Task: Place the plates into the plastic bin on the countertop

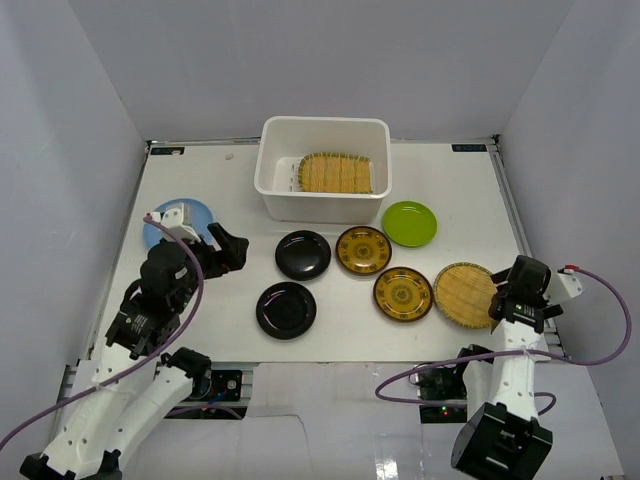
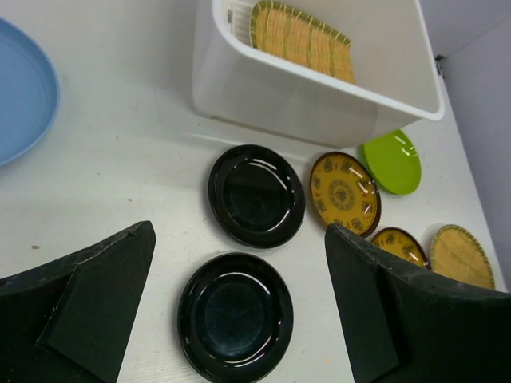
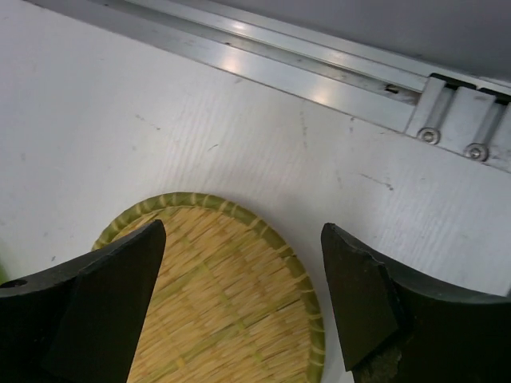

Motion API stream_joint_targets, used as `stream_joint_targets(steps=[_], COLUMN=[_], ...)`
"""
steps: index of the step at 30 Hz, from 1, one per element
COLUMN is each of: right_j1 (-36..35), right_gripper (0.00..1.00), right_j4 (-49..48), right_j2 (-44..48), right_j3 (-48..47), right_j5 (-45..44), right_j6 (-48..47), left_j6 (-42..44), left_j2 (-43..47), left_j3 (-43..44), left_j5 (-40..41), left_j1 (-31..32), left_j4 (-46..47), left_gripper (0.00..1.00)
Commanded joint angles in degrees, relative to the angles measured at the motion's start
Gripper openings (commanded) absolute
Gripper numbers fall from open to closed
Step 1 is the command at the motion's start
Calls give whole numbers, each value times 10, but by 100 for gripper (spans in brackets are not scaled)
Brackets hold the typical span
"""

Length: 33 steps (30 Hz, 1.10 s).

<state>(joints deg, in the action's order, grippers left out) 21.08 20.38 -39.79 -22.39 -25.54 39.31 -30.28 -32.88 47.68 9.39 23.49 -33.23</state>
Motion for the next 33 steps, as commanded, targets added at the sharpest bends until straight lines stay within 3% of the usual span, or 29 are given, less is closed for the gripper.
stream_joint_targets(steps=[1, 6, 14, 15, 21, 23, 26, 28, 29, 33], right_j1=[27, 83, 95, 97, 104, 104, 108, 112, 113, 118], right_gripper=[86, 95, 89, 81, 64, 61, 48, 30, 30, 8], right_j4=[19, 26, -20, -31, -131, -141, -141, -142, -142, -138], right_j2=[-8, -28, -47, -49, -72, -80, -90, -79, -73, -38], right_j3=[9, 38, 99, 101, 155, 160, 160, 160, 159, 145], right_j5=[-42, 75, 182, 193, 301, 300, 280, 269, 265, 248], right_j6=[-8, -4, 12, 12, 67, 69, 62, 64, 63, 45], left_j6=[13, 8, 16, 16, 15, 12, 8, 6, 6, 3], left_j2=[7, 31, 44, 47, 44, 44, 48, 46, 42, 23], left_j3=[-36, -79, -81, -82, -82, -82, -84, -85, -85, -82], left_j5=[55, 63, 75, 74, 74, 75, 76, 75, 75, 69], left_j1=[39, 80, 114, 115, 116, 115, 115, 116, 116, 115], left_j4=[-10, 5, 11, 11, 8, 6, 6, 7, 6, 9], left_gripper=[98, 98, 98, 98, 98, 98, 98, 98, 98, 98])
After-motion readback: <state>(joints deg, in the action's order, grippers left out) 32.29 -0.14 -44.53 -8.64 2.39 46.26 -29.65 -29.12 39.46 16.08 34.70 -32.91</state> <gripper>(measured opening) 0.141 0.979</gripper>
